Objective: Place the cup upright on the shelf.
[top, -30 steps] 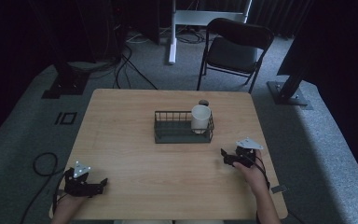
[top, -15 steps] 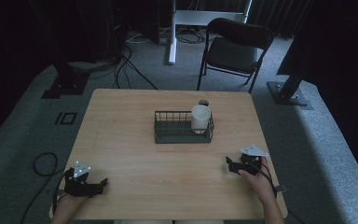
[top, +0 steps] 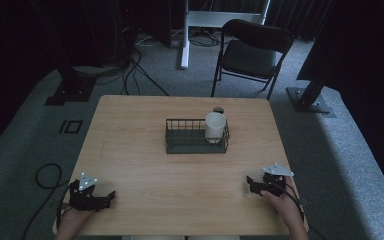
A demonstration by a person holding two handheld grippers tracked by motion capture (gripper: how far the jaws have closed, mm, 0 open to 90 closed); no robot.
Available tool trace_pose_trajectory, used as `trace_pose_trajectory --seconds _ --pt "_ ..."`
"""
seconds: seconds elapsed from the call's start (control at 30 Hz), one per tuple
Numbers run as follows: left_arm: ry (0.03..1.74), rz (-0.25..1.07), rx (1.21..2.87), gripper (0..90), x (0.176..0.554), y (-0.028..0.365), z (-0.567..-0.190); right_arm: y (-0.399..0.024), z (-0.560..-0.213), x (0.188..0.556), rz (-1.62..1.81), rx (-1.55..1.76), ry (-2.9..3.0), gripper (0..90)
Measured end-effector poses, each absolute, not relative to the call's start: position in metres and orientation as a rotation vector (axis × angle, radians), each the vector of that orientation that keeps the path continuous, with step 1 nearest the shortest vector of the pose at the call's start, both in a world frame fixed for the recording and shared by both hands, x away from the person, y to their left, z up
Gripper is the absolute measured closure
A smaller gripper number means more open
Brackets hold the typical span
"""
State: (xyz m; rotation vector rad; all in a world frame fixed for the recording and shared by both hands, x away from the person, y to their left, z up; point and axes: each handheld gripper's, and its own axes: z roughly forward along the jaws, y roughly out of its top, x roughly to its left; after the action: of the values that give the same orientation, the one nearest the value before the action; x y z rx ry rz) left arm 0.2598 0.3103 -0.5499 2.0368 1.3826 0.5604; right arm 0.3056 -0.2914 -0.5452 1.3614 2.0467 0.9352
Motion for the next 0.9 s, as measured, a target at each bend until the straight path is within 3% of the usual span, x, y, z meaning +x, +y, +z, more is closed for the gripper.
trace_pose_trajectory --seconds 0.9 --pt "1.382 0.56 2.036 0.9 0.2598 0.3104 -0.5499 -0.2984 -0.5525 0.2985 0.865 1.547 1.987 12.5"
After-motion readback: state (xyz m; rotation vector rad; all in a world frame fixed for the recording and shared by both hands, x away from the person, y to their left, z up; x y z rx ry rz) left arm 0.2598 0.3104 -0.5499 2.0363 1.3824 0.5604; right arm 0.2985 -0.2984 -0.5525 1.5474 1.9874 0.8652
